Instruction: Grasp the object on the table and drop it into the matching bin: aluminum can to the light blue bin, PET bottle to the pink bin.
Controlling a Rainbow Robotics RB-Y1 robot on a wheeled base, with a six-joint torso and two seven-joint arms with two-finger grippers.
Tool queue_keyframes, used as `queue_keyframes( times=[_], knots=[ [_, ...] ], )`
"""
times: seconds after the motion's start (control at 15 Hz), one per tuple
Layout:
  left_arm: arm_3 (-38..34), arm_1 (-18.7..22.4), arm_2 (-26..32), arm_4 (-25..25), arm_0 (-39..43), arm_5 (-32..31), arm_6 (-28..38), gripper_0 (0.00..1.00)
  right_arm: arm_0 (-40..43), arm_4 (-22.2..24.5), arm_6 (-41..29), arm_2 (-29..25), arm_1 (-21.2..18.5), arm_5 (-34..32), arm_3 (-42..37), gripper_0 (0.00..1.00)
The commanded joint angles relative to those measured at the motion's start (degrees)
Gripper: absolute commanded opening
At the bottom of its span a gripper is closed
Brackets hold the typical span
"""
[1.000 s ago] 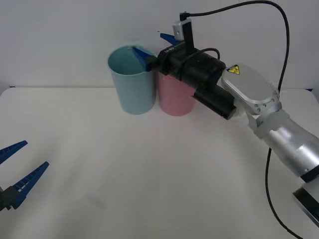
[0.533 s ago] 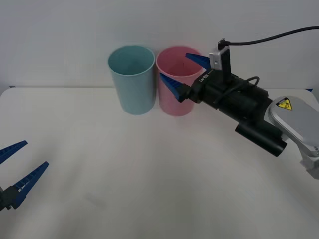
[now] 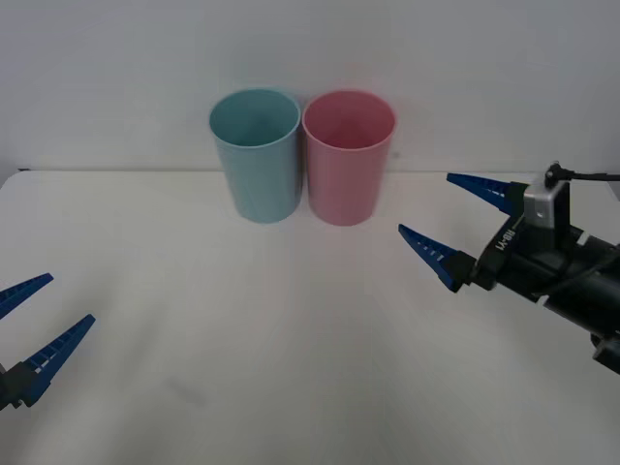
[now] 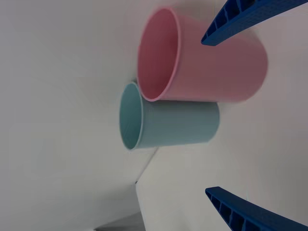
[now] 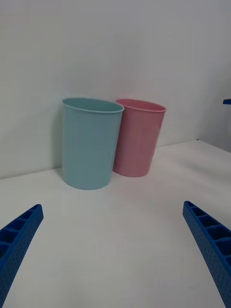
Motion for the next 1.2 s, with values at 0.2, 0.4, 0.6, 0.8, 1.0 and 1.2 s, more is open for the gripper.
queue_keyframes(
  times=[0.2,0.4,0.6,0.8,1.0,1.2],
  knots=[
    [0.00,0.00,0.00,0.00,0.00,0.00,0.00,1.00,12.45,1.25,2.28,-16.93,6.69,-16.25,-0.91,1.00],
    [0.00,0.00,0.00,0.00,0.00,0.00,0.00,1.00,15.96,3.89,3.25,-24.93,13.11,-25.04,-0.65,1.00],
    [0.00,0.00,0.00,0.00,0.00,0.00,0.00,1.00,18.16,4.42,3.51,-29.59,17.50,-30.40,-0.65,1.00],
    [0.00,0.00,0.00,0.00,0.00,0.00,0.00,1.00,20.62,4.42,3.51,-32.49,19.79,-32.07,-0.65,1.00],
    [0.00,0.00,0.00,0.00,0.00,0.00,0.00,1.00,21.85,4.42,3.33,-33.72,20.49,-32.16,-0.65,1.00],
    [0.00,0.00,0.00,0.00,0.00,0.00,0.00,1.00,21.32,3.89,3.86,-34.07,20.58,-33.21,1.99,1.00]
  ],
)
